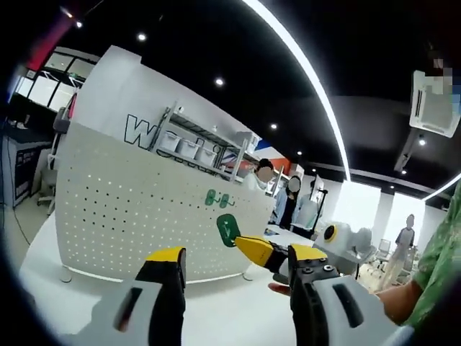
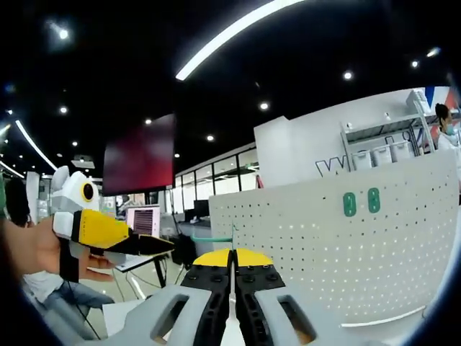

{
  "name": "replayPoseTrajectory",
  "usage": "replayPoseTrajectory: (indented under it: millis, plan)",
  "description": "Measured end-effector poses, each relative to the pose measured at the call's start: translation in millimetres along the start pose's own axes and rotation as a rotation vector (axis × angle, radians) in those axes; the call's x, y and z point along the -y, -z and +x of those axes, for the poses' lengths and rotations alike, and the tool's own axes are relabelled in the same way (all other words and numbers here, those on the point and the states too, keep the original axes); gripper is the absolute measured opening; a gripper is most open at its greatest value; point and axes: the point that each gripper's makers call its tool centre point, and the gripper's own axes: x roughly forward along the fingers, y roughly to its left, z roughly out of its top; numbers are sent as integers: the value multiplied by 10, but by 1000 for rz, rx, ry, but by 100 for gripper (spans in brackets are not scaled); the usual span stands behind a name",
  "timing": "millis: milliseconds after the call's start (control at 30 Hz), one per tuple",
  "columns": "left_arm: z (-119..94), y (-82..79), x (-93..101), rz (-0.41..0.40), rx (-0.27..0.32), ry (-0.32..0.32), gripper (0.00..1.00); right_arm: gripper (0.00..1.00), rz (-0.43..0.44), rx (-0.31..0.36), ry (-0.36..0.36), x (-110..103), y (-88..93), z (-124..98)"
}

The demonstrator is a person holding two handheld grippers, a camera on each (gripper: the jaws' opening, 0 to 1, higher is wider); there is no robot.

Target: Insert the hook assembly into the mounting plate slot until the hook locks in place.

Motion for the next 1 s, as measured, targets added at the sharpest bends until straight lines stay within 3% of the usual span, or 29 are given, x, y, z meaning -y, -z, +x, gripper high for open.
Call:
replayPoseTrajectory:
  millis: [533,1000]
  plan:
    - [104,-124,-23,-113,55,25,54,0,1,47,-18,-95,-159,17]
    - [196,-202,-10,-131,72,29,45,0,-4,69,-33,-185,-242,32]
